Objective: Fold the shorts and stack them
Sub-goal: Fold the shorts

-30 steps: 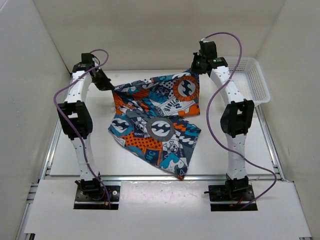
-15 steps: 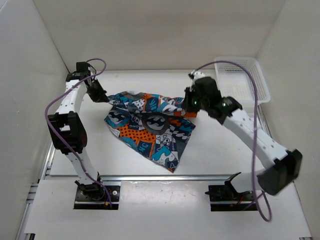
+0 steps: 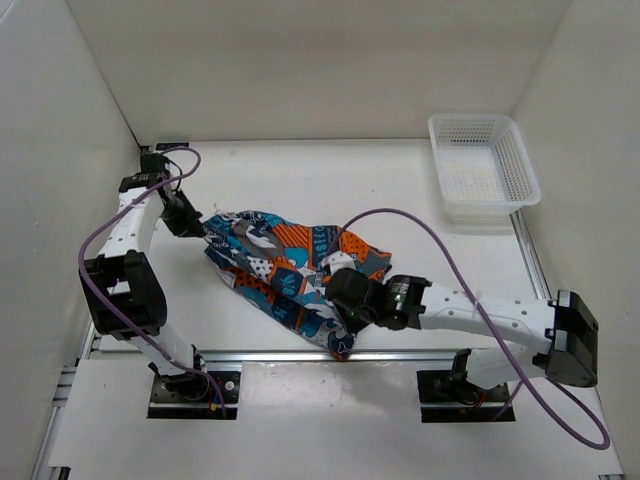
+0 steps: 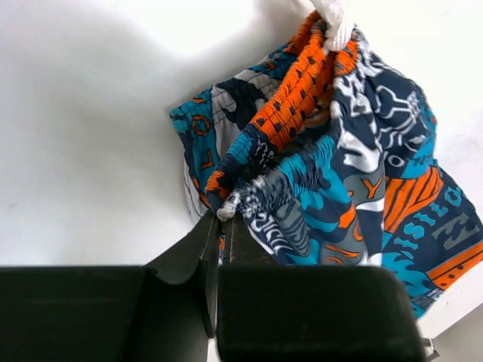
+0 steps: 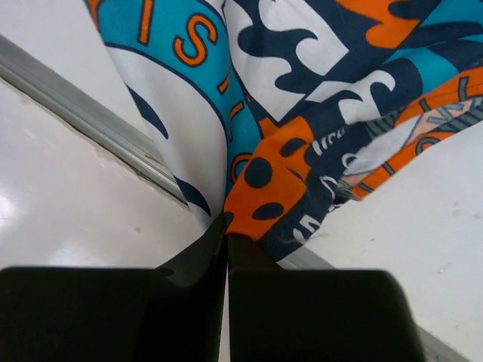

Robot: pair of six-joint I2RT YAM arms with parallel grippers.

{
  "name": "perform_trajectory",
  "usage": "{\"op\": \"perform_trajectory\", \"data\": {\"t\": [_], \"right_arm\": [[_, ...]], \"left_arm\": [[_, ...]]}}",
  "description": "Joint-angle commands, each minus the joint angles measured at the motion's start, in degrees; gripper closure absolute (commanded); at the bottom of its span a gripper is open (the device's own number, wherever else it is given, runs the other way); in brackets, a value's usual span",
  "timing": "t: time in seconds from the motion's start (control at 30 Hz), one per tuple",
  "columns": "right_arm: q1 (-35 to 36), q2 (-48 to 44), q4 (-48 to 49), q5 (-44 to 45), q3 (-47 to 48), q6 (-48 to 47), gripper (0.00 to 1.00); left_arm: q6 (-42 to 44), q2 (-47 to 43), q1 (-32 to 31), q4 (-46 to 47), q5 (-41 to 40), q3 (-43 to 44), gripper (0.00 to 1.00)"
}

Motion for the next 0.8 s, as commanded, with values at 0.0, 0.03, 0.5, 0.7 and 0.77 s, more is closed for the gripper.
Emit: {"op": "perform_trajectory", "data": {"t": [0.0,0.03,0.5,0.7,0.77], "right_arm": [[3.4,2.6,-0.9,3.9,-2.6,4.5,1.0],[5.1,3.2,-0.9,4.5,-2.6,5.1,1.0],[17.7,18.6,-2.6,12.1,4.6,7.5,0.34],[13.2,7.7,-6.4,16.1,5.2,12.2,0.14],[10.7,2.5,-6.4,14.0,3.3,14.3,0.14]], "left_arm": [[-0.3,-4.0,1.7,0.9,-2.5,-2.6,0.9],[-0.3,-4.0,2.3,0.9,-2.5,-3.1,0.9],[-1.9,0.4,4.2,2.1,-4.0,-7.6,0.0],[-0.8,0.1,4.2,2.1,-4.0,-7.6,0.08],[-0.8,0.9,4.2,3.4,-2.7,-9.1,0.09]]}}
